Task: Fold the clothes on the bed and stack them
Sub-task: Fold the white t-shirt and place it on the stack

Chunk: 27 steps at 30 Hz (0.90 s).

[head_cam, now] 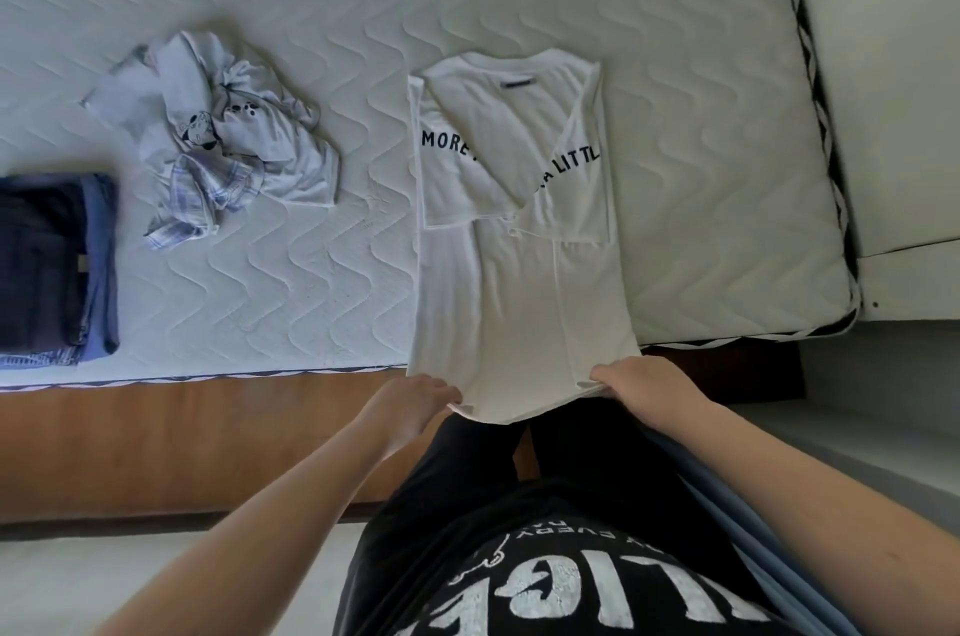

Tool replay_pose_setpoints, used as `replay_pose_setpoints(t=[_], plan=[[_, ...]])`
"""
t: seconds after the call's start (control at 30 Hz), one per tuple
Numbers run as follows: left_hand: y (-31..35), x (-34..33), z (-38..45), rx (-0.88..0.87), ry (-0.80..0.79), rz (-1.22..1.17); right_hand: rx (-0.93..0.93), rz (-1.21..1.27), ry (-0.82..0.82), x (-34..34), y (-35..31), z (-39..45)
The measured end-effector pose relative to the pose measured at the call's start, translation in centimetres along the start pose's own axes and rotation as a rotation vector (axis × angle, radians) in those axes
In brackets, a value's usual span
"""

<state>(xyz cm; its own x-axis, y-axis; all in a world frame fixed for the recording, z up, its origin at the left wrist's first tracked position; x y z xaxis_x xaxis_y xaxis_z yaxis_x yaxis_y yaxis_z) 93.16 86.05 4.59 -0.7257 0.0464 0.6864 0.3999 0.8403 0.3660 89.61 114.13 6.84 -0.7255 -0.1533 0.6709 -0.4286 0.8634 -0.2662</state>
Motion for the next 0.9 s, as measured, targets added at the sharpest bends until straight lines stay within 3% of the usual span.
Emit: replay_pose_setpoints(t=[0.2,0.37,0.57,0.9], plan=[[-2.6,5.5,3.2,0.010,0.044,-0.069,-0.098,0.077,0.176,5.5,2.6,2.8],[-7.8,14.2,9.0,0.040,0.053,-0.091,-0.029,0.063,0.362,12.9,5.9,8.0],[-12.6,24.1,15.2,0.051,0.018,-0.156,0.055,0.112,0.351,21.1,10.1,13.5],[-20.4,33.7,24.9,0.140,-0.003,-0.115,0.040,0.213,0.482,31.1,18.1,23.3]])
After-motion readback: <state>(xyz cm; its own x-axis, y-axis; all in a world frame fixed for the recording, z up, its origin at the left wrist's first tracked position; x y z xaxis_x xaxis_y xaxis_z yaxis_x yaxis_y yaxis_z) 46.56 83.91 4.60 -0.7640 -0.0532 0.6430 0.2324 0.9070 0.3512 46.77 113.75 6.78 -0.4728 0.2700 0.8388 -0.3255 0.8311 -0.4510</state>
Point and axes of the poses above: each hand's wrist, its own z-axis towards the middle knuckle, its own x-axis out of the back of the hand, y = z × x, the point moved 6 cm from there along z, towards the middle knuckle, and after that the axes turned 2 degrees about -y, right-handed, at the moved point
